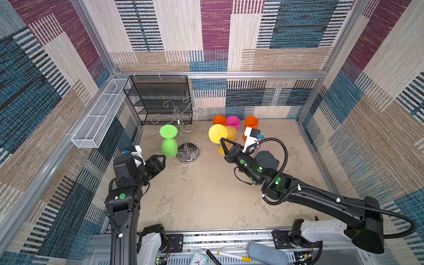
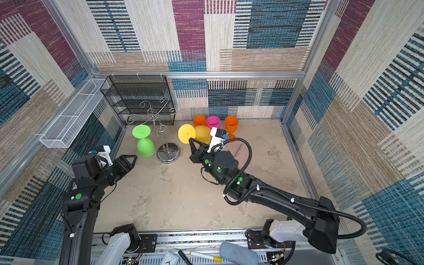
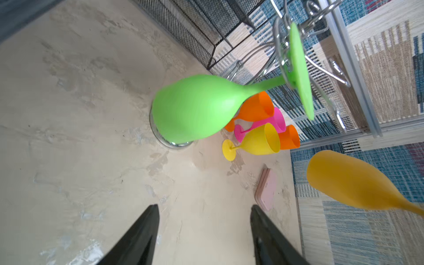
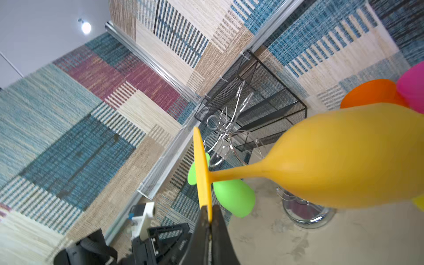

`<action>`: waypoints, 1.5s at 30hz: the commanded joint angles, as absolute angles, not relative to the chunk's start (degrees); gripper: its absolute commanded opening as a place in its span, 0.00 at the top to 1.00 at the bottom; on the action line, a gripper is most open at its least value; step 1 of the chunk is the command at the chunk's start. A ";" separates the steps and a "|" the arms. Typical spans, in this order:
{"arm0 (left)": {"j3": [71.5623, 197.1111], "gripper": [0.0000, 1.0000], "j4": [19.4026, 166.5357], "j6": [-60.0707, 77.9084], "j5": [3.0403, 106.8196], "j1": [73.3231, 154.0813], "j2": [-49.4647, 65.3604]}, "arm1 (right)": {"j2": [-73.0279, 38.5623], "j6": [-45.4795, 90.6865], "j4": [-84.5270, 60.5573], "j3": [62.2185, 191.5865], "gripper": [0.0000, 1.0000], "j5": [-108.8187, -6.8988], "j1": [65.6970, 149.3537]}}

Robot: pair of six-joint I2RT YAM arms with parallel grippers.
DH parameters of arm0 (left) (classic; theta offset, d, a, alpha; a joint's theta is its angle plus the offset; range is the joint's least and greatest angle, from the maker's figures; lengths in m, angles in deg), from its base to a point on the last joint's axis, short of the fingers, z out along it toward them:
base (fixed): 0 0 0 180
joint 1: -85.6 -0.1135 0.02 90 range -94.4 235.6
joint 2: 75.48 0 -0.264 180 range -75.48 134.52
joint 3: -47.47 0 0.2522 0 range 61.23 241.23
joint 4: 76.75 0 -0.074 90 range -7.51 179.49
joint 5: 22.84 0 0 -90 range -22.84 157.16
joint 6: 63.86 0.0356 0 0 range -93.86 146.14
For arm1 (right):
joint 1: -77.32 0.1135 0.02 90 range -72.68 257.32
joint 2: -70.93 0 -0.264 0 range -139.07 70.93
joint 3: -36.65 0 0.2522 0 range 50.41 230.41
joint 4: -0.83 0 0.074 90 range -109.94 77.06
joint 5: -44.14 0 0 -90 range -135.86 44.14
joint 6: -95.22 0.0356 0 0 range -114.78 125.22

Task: Take the wine glass off the wine glass rack
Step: Pick up the wine glass from the wine glass rack.

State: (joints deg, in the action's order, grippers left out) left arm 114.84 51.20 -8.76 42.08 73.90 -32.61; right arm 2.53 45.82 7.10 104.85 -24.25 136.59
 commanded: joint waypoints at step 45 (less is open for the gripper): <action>90.17 0.50 75.87 -54.96 25.82 90.33 -30.84 | -26.17 -33.28 35.01 91.67 1.00 -2.13 158.80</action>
